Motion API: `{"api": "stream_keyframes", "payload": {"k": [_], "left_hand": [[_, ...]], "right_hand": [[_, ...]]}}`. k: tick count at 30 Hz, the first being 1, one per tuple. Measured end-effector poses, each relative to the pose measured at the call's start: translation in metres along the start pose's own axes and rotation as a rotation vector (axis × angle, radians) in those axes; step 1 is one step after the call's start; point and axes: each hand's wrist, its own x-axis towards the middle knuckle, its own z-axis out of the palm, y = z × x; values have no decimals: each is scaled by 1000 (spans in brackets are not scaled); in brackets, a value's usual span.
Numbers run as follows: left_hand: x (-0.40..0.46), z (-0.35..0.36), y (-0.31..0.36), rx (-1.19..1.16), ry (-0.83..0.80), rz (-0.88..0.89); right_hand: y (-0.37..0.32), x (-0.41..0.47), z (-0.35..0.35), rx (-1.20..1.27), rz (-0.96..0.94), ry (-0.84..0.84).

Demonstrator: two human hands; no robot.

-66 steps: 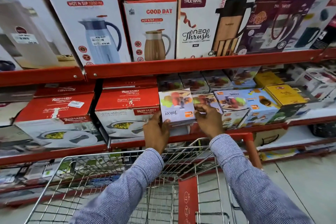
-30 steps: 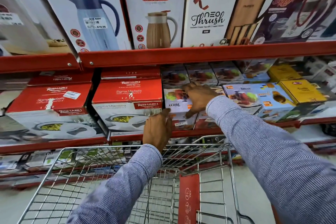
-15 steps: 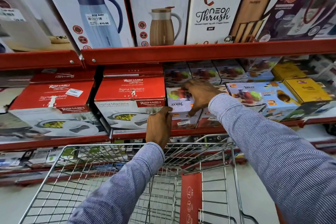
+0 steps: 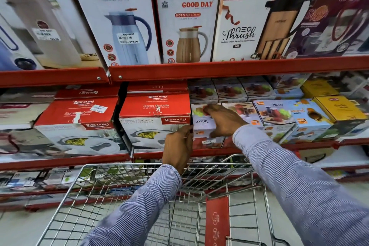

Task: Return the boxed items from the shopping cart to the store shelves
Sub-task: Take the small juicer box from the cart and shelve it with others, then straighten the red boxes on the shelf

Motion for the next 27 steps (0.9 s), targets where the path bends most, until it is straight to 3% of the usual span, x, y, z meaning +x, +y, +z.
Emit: {"api": "stream_keyframes", "payload": {"k": [4, 8, 10, 14, 19, 27], "left_hand": [[-13, -31, -14, -41, 167, -67], [-26, -68, -46, -179, 394, -360], [-27, -85, -57, -238, 432, -466], [-20, -99, -83, -204, 279, -563], [-14, -99, -100, -131, 116, -506], [-9, -96, -108, -116, 24, -522]], "right_hand": [[-34, -11, 10, 309, 85, 195], [-73, -16, 17, 701, 236, 386], [-92, -17, 16, 856, 312, 444], [-115, -13, 20, 952, 365, 491], [-124, -4, 22, 1022, 558, 570], [-130, -4, 23, 1105, 615, 598]]}}
